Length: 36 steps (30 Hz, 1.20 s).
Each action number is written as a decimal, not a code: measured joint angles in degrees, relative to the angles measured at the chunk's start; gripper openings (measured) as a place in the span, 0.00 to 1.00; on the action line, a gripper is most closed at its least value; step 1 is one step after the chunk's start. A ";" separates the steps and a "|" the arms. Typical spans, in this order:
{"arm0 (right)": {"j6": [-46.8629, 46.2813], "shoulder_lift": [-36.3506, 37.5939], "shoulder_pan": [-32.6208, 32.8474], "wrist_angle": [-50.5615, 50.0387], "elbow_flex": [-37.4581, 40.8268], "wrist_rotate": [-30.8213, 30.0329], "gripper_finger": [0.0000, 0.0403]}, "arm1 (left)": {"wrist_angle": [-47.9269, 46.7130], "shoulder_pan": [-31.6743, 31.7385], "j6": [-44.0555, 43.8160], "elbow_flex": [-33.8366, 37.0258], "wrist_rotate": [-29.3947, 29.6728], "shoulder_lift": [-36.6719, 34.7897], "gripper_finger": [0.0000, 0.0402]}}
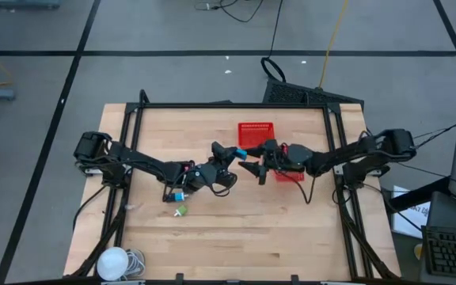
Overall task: Pick & Place Office items
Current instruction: Put the blue digital clock into the top red bin
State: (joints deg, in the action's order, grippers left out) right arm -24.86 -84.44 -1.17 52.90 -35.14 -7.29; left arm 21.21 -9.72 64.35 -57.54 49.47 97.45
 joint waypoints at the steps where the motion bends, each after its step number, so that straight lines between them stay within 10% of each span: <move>1: 0.00 -0.49 0.00 0.03 -0.19 -0.04 0.67 | 0.00 0.00 -0.02 0.00 -0.02 0.00 0.46; 26: 2.76 -1.30 -0.09 1.40 -0.36 -0.84 0.15 | -0.44 -0.16 -5.09 0.00 0.48 -0.02 0.39; 36: 5.86 0.54 -0.43 0.01 -0.36 0.98 0.15 | 4.57 -4.27 -9.15 0.04 8.65 -0.28 0.65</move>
State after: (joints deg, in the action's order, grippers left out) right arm -19.01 -83.90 -1.60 52.91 -35.51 -6.31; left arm 25.79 -13.98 55.20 -57.49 58.13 97.17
